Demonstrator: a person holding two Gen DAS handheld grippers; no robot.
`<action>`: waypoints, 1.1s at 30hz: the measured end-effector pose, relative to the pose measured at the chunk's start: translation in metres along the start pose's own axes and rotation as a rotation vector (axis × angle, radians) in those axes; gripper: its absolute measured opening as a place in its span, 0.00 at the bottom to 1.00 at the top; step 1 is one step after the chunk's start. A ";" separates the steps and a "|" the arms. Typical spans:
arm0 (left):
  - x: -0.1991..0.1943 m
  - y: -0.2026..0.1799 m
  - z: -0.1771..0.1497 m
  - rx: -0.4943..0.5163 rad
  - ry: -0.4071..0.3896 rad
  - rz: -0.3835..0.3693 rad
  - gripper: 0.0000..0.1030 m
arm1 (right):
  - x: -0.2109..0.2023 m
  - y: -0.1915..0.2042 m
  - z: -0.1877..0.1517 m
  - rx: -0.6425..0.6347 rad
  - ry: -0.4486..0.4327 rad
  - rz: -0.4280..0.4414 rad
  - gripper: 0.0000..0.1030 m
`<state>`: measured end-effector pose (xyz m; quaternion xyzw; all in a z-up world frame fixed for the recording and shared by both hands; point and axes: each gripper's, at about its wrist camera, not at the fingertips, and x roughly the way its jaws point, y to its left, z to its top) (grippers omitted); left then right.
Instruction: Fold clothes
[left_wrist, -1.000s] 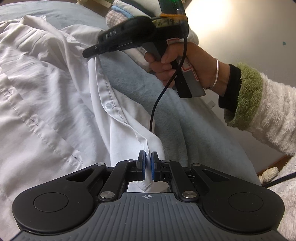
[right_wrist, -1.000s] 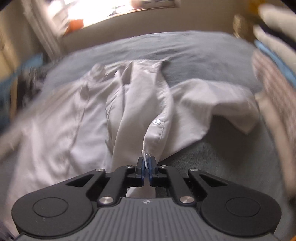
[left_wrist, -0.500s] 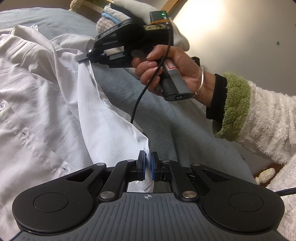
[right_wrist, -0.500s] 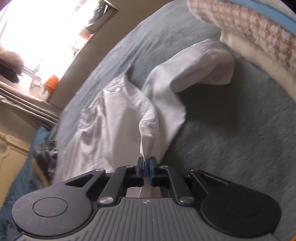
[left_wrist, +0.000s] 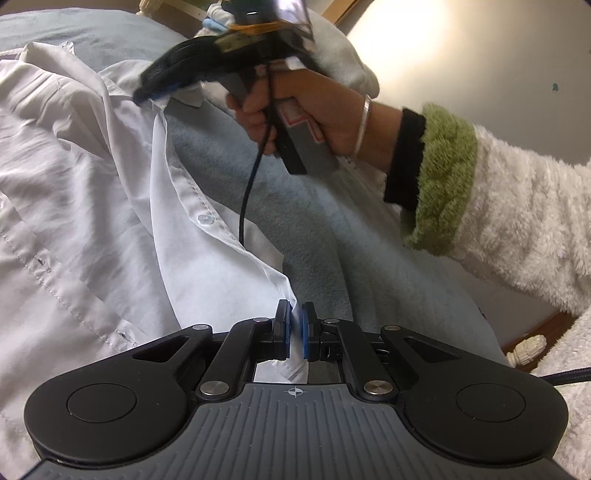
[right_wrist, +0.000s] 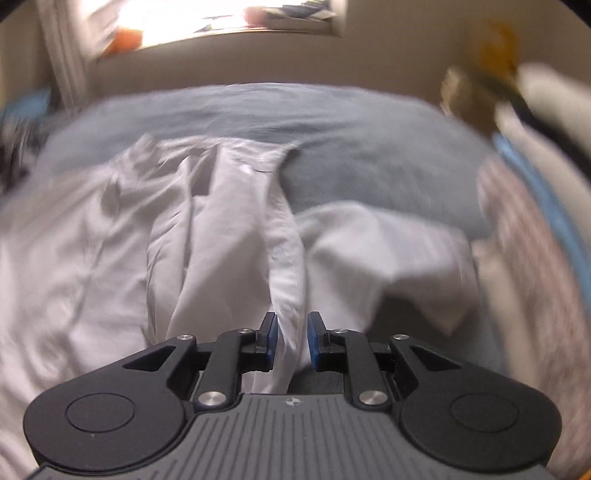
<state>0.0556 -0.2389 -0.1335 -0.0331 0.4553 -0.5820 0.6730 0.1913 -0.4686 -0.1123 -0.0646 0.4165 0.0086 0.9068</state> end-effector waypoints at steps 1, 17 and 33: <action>0.001 0.001 0.000 -0.002 0.002 -0.001 0.04 | 0.002 0.008 0.002 -0.068 -0.009 -0.018 0.22; 0.007 0.008 0.006 -0.028 0.006 -0.022 0.04 | 0.035 -0.004 0.032 -0.017 -0.071 -0.038 0.01; -0.006 0.003 0.008 -0.083 -0.048 -0.089 0.04 | 0.003 -0.058 0.055 0.576 -0.202 0.445 0.01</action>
